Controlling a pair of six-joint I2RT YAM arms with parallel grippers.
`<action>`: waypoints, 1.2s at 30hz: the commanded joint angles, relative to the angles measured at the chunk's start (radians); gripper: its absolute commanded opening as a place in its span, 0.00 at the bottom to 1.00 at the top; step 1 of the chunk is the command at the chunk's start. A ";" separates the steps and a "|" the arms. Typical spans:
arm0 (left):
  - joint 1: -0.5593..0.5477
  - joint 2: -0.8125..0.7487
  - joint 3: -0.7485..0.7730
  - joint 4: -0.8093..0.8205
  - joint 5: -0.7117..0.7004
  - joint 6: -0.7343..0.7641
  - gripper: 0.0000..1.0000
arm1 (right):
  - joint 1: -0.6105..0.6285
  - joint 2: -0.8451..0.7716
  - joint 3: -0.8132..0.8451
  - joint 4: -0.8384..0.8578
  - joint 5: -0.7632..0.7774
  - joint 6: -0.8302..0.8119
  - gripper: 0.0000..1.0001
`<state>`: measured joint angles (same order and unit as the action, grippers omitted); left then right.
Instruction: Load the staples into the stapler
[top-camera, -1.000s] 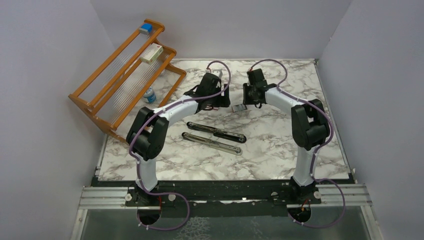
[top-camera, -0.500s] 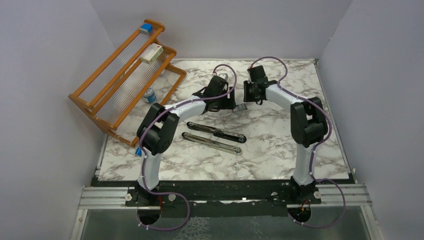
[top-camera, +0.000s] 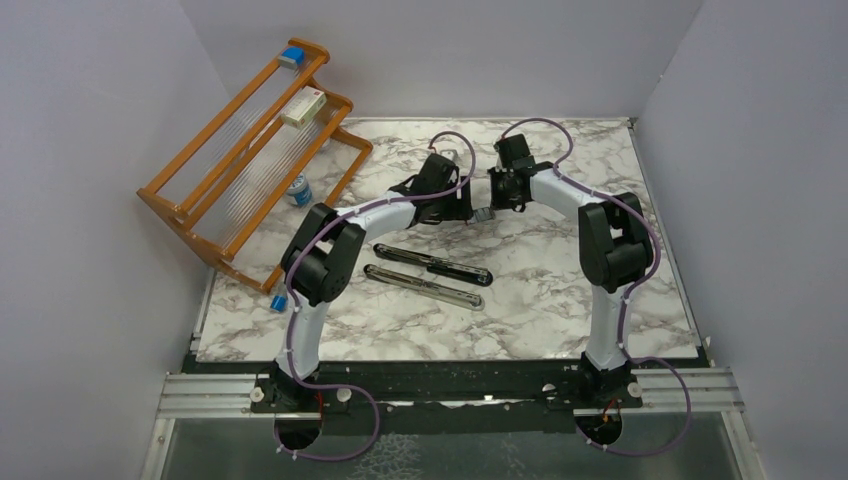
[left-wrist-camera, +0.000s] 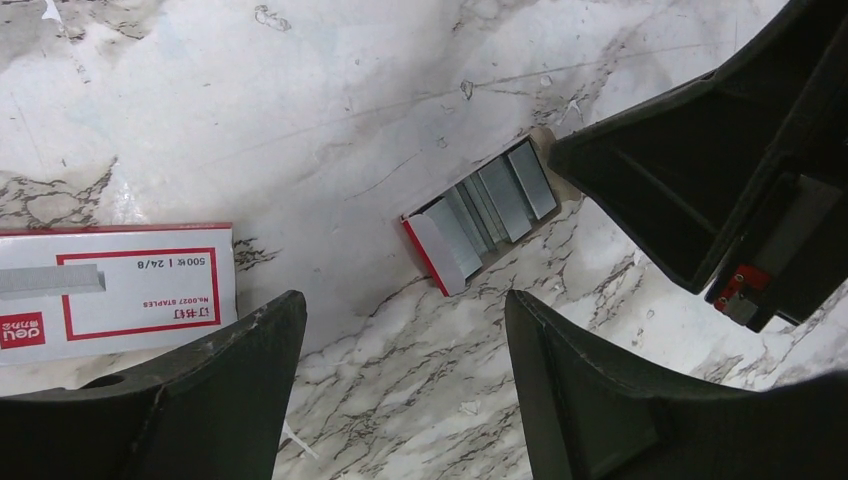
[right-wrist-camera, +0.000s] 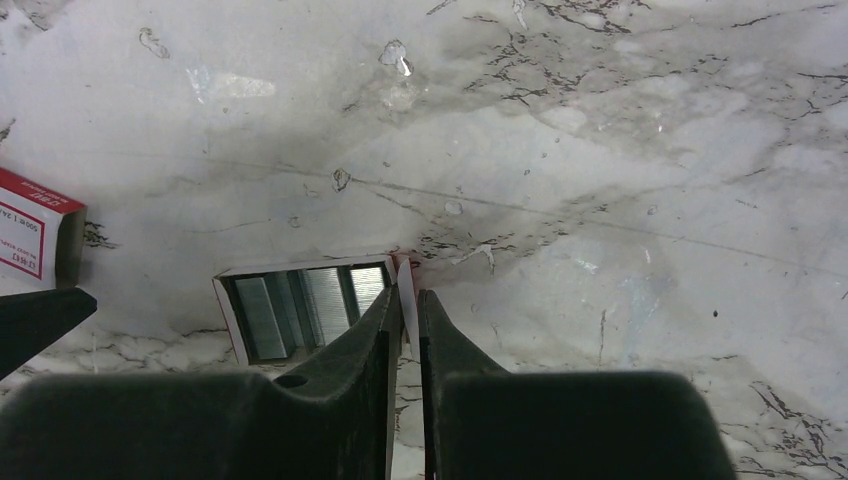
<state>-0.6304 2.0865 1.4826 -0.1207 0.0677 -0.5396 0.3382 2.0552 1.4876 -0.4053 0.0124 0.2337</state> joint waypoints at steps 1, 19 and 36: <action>-0.005 0.020 0.048 0.011 0.027 -0.003 0.75 | -0.007 -0.001 -0.007 -0.013 -0.007 0.002 0.14; -0.005 0.105 0.084 0.002 0.040 -0.025 0.57 | -0.007 -0.035 -0.048 0.007 -0.050 0.006 0.01; -0.005 0.167 0.120 -0.027 -0.003 -0.021 0.26 | -0.007 -0.039 -0.047 0.000 -0.058 0.004 0.01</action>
<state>-0.6304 2.2108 1.5818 -0.1139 0.0948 -0.5671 0.3382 2.0521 1.4532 -0.4046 -0.0185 0.2348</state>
